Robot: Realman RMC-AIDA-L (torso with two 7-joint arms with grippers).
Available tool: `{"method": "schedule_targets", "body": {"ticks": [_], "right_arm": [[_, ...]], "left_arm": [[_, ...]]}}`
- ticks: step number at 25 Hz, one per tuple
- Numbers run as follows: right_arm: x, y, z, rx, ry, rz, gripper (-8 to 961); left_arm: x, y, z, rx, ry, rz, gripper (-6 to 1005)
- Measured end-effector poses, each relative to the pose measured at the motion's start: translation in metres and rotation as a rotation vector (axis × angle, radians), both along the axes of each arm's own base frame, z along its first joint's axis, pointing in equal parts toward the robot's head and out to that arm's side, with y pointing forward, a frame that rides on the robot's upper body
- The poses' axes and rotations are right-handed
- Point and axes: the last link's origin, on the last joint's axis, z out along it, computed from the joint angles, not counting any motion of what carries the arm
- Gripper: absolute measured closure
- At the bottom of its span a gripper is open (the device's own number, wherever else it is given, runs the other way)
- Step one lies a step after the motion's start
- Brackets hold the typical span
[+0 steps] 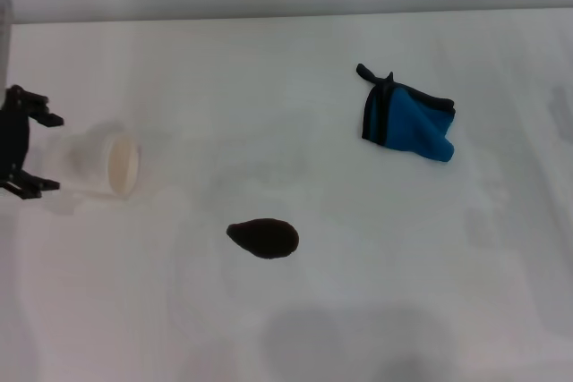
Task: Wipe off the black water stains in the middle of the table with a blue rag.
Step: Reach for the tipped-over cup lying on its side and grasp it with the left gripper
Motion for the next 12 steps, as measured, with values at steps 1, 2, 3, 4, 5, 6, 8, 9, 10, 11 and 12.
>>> {"method": "schedule_targets", "body": {"ticks": [1, 2, 3, 4, 5, 6, 8, 9, 10, 11, 12], "right_arm": [[0.0, -0.001, 0.0, -0.001, 0.0, -0.001, 109], [0.001, -0.001, 0.0, -0.001, 0.0, -0.002, 109], [0.001, -0.002, 0.0, -0.001, 0.001, -0.003, 109], [0.001, -0.002, 0.0, -0.002, 0.001, -0.003, 109], [0.001, -0.002, 0.0, -0.002, 0.001, -0.003, 109], [0.001, -0.003, 0.0, -0.002, 0.001, -0.003, 109], [0.001, -0.003, -0.001, -0.004, 0.001, -0.003, 108], [0.001, -0.003, -0.001, -0.005, 0.001, -0.003, 108], [0.002, -0.003, -0.001, -0.006, 0.001, -0.005, 108], [0.002, -0.004, -0.001, -0.006, 0.001, -0.006, 108], [0.002, -0.004, -0.001, -0.007, 0.001, -0.007, 108]], "left_arm": [[-0.001, 0.0, -0.002, 0.001, -0.001, -0.001, 141], [-0.002, 0.0, -0.003, 0.003, -0.003, 0.001, 141], [-0.004, 0.0, -0.005, 0.003, -0.005, 0.003, 141], [-0.005, 0.001, -0.006, 0.004, -0.008, 0.004, 142], [-0.006, 0.001, -0.007, 0.007, -0.01, 0.004, 142], [-0.007, 0.002, -0.008, 0.01, -0.009, 0.001, 142], [-0.009, 0.003, -0.011, 0.012, -0.007, -0.003, 143], [-0.01, 0.003, -0.012, 0.013, -0.008, -0.005, 143], [-0.01, 0.004, -0.013, 0.016, -0.009, -0.008, 143], [-0.011, 0.005, -0.014, 0.018, -0.011, -0.01, 142], [-0.01, 0.006, -0.015, 0.021, -0.013, -0.013, 142]]}}
